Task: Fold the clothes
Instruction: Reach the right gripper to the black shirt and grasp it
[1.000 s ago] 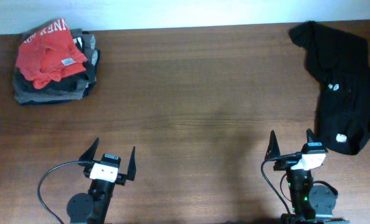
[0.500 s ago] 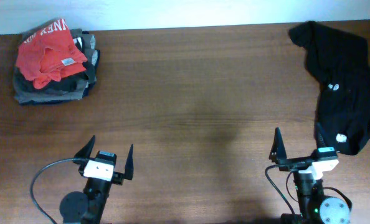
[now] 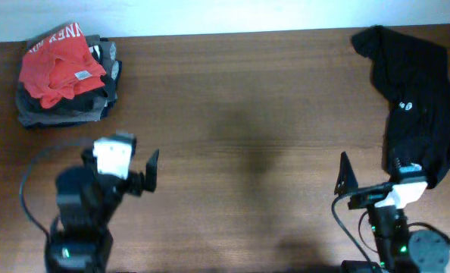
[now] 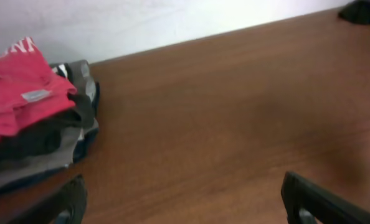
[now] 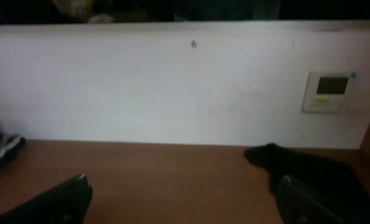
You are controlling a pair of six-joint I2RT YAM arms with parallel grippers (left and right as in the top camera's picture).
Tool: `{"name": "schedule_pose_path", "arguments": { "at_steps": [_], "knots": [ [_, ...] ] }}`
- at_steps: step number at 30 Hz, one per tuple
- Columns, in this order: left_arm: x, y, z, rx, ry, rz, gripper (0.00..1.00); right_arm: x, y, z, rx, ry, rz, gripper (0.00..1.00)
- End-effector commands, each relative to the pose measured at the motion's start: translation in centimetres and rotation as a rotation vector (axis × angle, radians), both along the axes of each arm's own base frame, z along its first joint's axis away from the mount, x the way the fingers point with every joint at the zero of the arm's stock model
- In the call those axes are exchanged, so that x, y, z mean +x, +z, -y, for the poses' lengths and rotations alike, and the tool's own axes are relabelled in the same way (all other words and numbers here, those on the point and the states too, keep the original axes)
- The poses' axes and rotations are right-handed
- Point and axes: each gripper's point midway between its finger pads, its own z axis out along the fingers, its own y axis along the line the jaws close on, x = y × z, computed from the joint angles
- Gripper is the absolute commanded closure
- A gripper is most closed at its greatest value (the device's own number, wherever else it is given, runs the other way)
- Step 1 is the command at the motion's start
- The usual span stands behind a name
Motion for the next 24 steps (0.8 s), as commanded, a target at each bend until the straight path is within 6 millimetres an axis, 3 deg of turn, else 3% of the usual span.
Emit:
{"name": "schedule_pose_path", "arguments": {
  "at_steps": [1,7,14,18,24],
  "knots": [
    [2.6,2.8,0.1,-0.010,-0.003,-0.051,0.01,1.1,2.3,-0.3,0.008,0.021,-0.065,0.01],
    [6.3,4.1,0.9,-0.006,-0.023,-0.285,0.01,4.5,3.8,-0.7,0.043,0.063,-0.332,0.01],
    [11.5,4.0,3.9,-0.012,-0.103,-0.395,0.01,10.2,2.1,-0.2,0.089,0.065,-0.686,0.01],
    [13.5,2.5,6.9,-0.082,-0.218,-0.400,0.01,13.8,-0.7,0.2,0.097,0.065,-0.795,0.01],
    [15.2,-2.2,9.3,-0.111,-0.282,-0.490,0.01,16.9,-8.2,1.6,0.133,0.034,-0.996,0.01]
  ]
}}
